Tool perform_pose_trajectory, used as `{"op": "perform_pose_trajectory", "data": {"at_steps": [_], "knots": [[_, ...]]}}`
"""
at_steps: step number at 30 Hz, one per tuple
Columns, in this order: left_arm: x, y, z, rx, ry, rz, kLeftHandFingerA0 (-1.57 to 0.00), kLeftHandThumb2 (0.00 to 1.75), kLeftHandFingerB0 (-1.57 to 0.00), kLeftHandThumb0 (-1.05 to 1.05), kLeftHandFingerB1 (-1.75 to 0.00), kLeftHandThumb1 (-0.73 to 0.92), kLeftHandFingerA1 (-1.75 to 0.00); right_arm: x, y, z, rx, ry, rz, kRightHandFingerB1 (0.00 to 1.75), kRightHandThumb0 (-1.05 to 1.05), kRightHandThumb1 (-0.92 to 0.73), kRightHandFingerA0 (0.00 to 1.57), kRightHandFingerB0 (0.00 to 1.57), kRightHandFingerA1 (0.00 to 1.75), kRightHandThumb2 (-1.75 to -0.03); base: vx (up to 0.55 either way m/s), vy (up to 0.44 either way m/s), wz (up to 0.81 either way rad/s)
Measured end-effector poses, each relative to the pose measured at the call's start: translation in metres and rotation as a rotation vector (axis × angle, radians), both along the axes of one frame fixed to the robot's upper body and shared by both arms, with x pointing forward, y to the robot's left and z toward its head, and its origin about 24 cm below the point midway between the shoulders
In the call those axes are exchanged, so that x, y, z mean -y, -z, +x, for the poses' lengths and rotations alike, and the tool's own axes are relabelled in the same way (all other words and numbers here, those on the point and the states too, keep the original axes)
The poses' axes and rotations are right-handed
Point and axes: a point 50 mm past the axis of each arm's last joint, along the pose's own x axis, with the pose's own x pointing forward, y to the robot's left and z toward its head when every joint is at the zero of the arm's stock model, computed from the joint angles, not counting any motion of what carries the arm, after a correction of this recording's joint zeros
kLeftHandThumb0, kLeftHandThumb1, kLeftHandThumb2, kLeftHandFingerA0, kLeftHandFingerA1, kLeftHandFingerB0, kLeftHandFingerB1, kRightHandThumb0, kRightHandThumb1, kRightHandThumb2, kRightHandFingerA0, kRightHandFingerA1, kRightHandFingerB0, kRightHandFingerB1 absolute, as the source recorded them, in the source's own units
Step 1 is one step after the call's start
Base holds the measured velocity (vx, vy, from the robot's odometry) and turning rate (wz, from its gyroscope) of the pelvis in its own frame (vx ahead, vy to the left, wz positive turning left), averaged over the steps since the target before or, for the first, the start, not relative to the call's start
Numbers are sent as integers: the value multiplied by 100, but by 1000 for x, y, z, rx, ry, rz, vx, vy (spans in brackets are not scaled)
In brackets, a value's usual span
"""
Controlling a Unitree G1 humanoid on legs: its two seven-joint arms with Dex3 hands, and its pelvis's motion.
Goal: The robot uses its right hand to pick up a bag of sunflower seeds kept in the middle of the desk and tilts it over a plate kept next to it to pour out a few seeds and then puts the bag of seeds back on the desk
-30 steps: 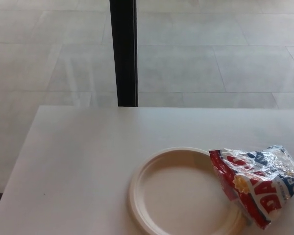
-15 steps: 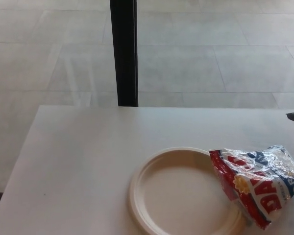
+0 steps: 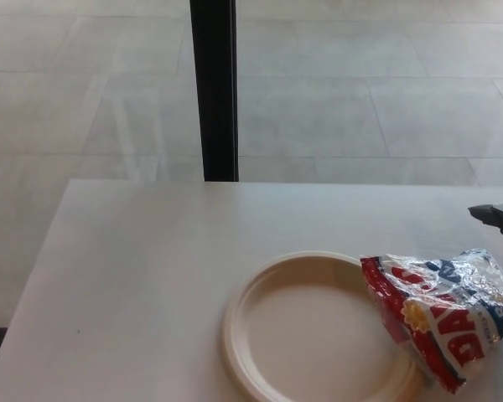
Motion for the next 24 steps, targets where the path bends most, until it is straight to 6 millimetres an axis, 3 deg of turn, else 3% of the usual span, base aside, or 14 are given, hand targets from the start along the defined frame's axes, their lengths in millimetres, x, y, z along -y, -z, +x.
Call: {"op": "perform_pose_trajectory", "data": {"at_steps": [1,2,6,8,11,12,14,15,18,19,20,21,22,24], "knots": [[0,0,1,1,2,1,-40,106,-31,-43,-64,52,-72,-1,0,0,-2,-6,-3,19,-39,-39,0,1,0,-64,0,0,0],[0,0,1,1,6,2,-43,91,-34,-48,-64,61,-76,-2,0,0,-3,-11,-5,19,-40,-39,0,1,0,-64,0,0,0],[3,1,4,-9,23,4,-35,100,-27,-58,-63,56,-72,-9,-2,0,-5,-45,-19,20,-42,-39,0,1,0,-65,0,0,0],[3,1,4,-12,24,4,-39,78,-30,-57,-61,65,-76,-13,-1,-1,-17,-60,-25,22,-38,-39,0,1,0,-64,0,0,0],[3,3,4,-20,16,-1,-37,77,-32,-54,-63,66,-76,-20,6,-3,-50,-86,-26,21,-43,-37,0,3,0,-66,0,0,0],[3,3,4,-23,14,-2,-42,93,-34,-52,-65,60,-75,-22,9,-4,-63,-92,-25,21,-43,-36,0,2,1,-66,0,0,0],[3,3,4,-22,11,-3,-42,93,-34,-52,-65,60,-75,-26,14,-5,-81,-103,-22,21,-43,-36,0,2,1,-66,0,0,0],[2,3,4,-19,10,-3,-42,77,-35,-55,-63,66,-77,-27,16,-5,-90,-108,-21,17,-43,-37,0,2,0,-66,0,0,0],[3,4,5,-24,13,-2,-35,79,-28,-55,-61,67,-74,-32,19,-7,-105,-123,-21,23,-36,-36,0,1,0,-60,0,0,0],[3,4,5,-25,16,-2,-39,94,-33,-53,-65,61,-74,-34,21,-7,-112,-128,-20,19,-38,-36,0,2,0,-65,0,0,0],[3,3,5,-24,16,-2,-39,94,-33,-53,-65,61,-74,-36,23,-8,-119,-130,-18,19,-38,-36,0,2,0,-65,0,0,0],[3,3,5,-20,15,-1,-35,77,-30,-51,-62,67,-74,-36,24,-8,-125,-129,-17,16,-39,-36,0,3,0,-65,0,0,0],[3,3,5,-15,12,-1,-44,93,-36,-51,-67,62,-79,-36,25,-8,-131,-128,-17,15,-36,-36,0,3,0,-65,0,0,0],[2,2,6,6,-15,-9,-43,93,-34,-55,-68,62,-80,-33,27,-8,-146,-112,-18,16,-36,-36,0,3,0,-65,0,0,0]]}}
